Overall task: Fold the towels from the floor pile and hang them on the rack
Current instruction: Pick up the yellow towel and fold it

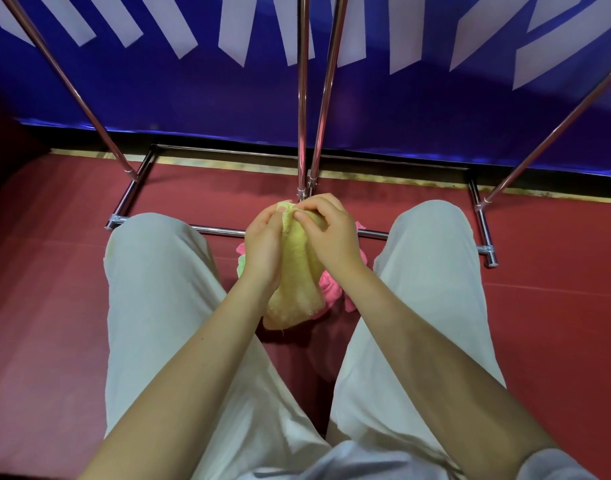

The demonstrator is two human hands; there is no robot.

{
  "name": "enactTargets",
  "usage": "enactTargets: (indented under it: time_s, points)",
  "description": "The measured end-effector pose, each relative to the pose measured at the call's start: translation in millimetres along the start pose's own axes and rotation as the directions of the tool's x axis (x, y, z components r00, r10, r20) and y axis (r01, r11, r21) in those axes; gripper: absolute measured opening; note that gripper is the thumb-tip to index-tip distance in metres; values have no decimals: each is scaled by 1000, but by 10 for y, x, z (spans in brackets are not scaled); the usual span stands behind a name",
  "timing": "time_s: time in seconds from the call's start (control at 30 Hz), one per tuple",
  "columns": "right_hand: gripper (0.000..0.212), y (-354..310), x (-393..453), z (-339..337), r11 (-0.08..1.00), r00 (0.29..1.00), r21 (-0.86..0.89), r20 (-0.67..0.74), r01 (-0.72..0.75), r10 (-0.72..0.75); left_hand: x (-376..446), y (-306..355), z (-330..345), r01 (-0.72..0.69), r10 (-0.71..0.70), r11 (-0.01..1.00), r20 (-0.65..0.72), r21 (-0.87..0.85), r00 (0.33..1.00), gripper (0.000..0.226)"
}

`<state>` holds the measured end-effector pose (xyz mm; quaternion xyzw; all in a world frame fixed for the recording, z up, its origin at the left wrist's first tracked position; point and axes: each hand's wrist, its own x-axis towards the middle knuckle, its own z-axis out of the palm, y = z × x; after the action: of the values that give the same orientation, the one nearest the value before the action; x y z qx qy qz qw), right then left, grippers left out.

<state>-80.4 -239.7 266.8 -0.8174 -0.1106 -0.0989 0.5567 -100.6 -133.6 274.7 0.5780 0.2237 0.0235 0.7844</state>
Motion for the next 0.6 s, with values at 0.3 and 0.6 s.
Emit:
enactTargets:
  time_s: [0.3, 0.6]
  points:
    - [8, 25, -68, -52, 993, 989, 69, -97, -101, 107, -97, -39, 85, -141, 135, 973, 42, 185, 990, 29]
    - [2, 71, -54, -122, 960, 968, 139, -37, -243, 250, -145, -72, 86, -206, 177, 950, 139, 235, 974, 21]
